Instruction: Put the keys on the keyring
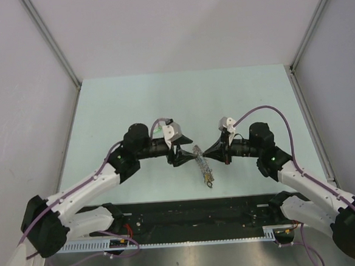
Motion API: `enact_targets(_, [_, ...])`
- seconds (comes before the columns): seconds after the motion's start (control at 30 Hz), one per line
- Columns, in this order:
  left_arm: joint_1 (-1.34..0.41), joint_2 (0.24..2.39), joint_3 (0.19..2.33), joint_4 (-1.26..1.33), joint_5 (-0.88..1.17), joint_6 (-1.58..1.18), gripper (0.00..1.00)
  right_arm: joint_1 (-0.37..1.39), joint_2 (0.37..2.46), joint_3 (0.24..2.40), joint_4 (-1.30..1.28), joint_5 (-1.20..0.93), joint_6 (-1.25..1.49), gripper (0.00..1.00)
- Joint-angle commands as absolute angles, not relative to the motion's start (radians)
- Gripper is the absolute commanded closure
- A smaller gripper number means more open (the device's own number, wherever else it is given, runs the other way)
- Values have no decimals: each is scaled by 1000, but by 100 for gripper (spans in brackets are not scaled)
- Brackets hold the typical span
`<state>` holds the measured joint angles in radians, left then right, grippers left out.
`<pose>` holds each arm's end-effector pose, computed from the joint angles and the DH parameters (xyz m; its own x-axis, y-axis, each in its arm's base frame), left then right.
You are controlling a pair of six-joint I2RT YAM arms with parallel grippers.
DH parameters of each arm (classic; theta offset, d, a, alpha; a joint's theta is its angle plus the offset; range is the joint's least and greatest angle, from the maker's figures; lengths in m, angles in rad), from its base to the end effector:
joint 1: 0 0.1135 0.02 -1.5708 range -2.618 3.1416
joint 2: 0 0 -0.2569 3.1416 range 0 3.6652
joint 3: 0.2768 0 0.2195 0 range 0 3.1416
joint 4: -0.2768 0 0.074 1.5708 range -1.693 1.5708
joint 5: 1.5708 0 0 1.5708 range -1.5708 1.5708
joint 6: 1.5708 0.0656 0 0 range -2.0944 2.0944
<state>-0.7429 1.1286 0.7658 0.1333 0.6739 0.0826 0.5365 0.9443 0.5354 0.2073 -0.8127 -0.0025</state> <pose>0.1570 -0.1998 0.2983 -0.0864 0.1669 -0.9822 0.9866 0.1512 -0.0611 0.1507 0.1450 0.2689 -0.1697 -0.1029 -0.9801 -0.9633 0.2271 0.1430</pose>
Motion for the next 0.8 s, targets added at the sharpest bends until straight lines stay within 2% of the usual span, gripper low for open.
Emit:
enact_targets(0.0, [-773, 1011, 657, 277, 397, 8, 32, 571, 900, 598, 219, -694, -48, 100])
enact_targets(0.23, [-911, 991, 595, 380, 53, -32, 34, 656, 891, 598, 225, -545, -63, 100])
enact_targets(0.37, [-925, 1018, 589, 410, 2, -48, 38, 689, 887, 598, 230, -482, -66, 100])
enact_targets(0.57, [-934, 1040, 597, 410, 8, -51, 51, 722, 884, 598, 229, -425, -60, 100])
enact_targets(0.77, [-951, 1040, 584, 411, 17, -51, 51, 745, 879, 598, 224, -374, -58, 100])
